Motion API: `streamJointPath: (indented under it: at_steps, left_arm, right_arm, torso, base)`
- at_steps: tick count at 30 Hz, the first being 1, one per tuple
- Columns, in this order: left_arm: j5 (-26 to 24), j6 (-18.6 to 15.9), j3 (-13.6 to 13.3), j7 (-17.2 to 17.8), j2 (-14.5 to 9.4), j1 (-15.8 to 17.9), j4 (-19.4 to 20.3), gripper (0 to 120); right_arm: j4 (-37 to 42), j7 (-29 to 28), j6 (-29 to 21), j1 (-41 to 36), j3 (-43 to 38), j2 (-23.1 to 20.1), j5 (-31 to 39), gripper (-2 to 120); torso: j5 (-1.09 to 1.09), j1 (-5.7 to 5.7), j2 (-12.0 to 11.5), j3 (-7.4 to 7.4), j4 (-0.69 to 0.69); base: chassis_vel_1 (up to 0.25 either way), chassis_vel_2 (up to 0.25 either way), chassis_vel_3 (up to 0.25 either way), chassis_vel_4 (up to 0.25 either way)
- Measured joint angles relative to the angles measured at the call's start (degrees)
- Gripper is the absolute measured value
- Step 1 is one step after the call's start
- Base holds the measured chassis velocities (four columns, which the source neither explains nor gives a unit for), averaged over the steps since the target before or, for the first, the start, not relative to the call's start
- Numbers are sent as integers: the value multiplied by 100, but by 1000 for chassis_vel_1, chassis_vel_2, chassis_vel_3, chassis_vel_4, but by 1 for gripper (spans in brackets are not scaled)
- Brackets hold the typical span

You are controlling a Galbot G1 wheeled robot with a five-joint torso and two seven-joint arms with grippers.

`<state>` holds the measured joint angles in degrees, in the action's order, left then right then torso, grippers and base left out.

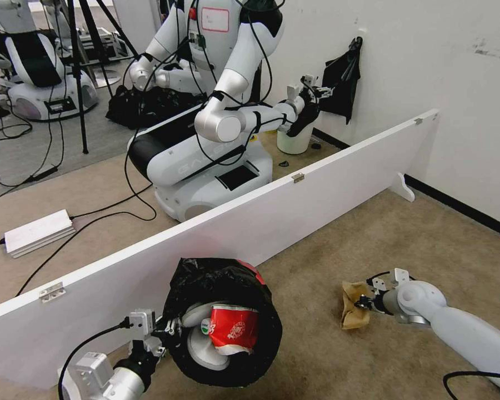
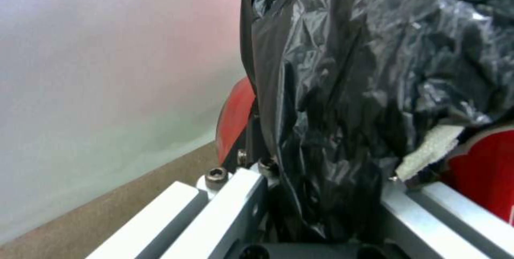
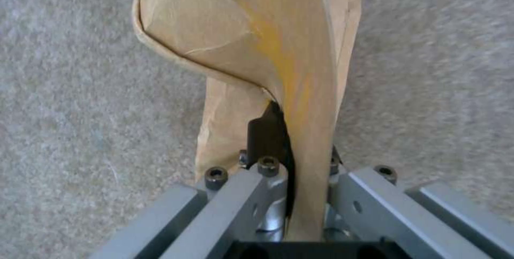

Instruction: Pick up the trash bin, then pick up the garbage from the floor and place it into the trash bin.

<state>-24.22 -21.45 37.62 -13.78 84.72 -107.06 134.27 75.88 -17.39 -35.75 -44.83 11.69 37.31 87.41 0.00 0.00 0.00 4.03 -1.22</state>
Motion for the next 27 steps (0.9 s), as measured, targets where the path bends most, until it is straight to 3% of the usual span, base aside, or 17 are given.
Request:
streamJointPath:
  at_steps: [13,22,27]
  left_arm:
    - [80,-19,-97,-37,-19,-28,52,0]
    - [91,-70,-137,-82,-93,-60,85,0]
    - [166,-85,-194,-169,-164,-64,84,0]
  right_arm:
    - [447,-40,16,-571,-628,-469,-11,0]
    - [1149,-84,26,-1420,-1821,-984,-85,0]
    - [2035,-123,23,-2359,-3002,-1355,-192,0]
  torso:
    - [1,0,0,0,0]
    - [1,0,0,0,0]
    - [-1,0,1,0,-2]
  base:
    - [0,0,0,0]
    - [0,0,0,0]
    - [0,0,0,0]
